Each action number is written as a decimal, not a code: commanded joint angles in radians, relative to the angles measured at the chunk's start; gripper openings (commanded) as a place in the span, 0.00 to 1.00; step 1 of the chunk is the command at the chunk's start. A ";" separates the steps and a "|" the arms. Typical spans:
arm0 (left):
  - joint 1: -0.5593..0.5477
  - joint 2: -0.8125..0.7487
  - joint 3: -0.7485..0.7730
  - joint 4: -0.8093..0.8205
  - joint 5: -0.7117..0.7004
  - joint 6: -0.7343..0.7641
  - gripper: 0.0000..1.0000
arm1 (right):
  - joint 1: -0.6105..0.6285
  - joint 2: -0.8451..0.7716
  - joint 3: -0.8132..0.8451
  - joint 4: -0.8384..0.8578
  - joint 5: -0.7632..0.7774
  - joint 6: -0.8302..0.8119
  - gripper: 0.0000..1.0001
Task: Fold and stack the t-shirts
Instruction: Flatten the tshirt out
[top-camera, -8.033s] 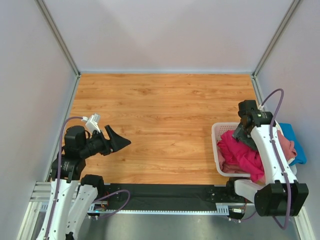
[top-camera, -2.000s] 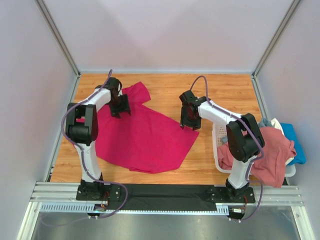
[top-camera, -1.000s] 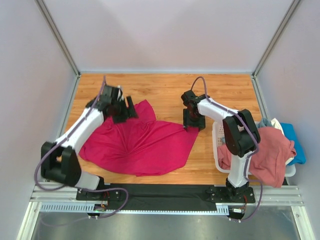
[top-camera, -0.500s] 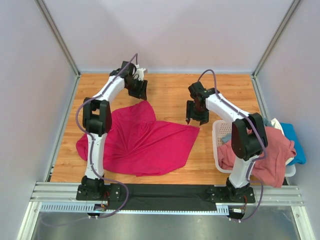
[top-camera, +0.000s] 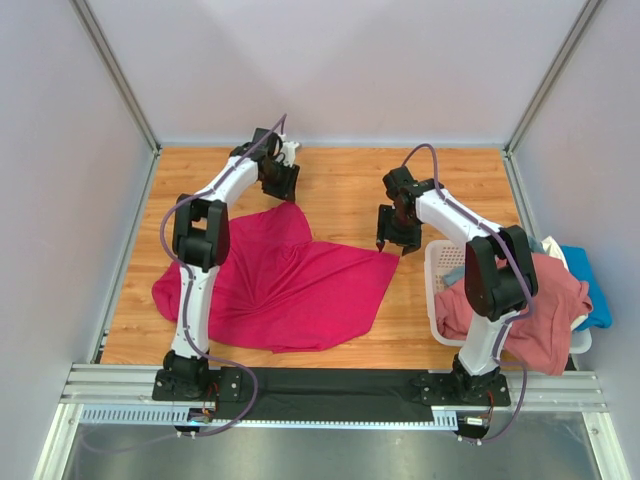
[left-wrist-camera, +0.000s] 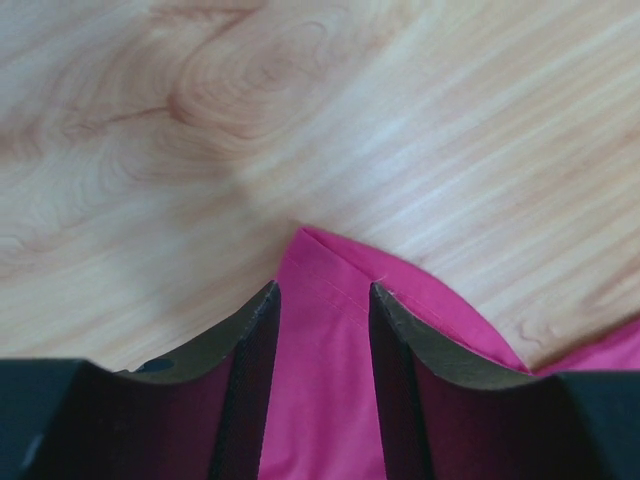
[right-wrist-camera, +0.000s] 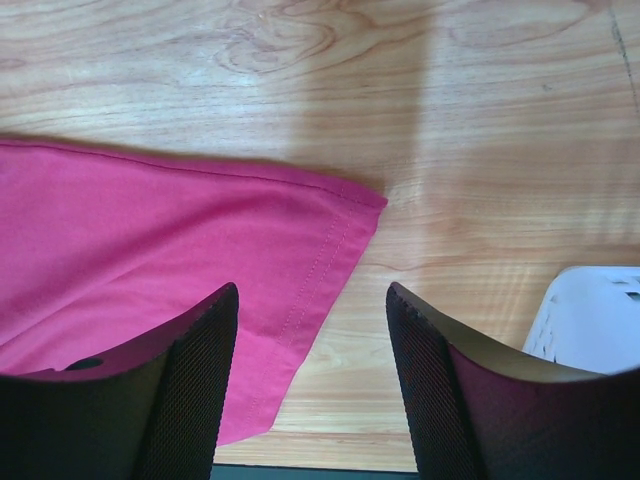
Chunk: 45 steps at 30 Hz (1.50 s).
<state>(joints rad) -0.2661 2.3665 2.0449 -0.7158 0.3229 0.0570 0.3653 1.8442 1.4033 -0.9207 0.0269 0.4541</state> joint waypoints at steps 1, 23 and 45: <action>-0.008 0.043 0.083 -0.005 -0.079 -0.005 0.50 | 0.000 -0.046 -0.006 0.033 -0.010 -0.006 0.62; -0.030 0.068 0.149 -0.094 -0.165 -0.025 0.00 | -0.034 0.001 -0.070 0.051 0.027 0.087 0.58; 0.015 -0.076 0.090 -0.060 -0.101 -0.052 0.00 | -0.023 0.148 -0.075 0.198 0.096 0.107 0.28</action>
<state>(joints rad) -0.2481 2.3508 2.1456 -0.7914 0.1917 0.0132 0.3393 1.9434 1.3346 -0.7860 0.0998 0.5674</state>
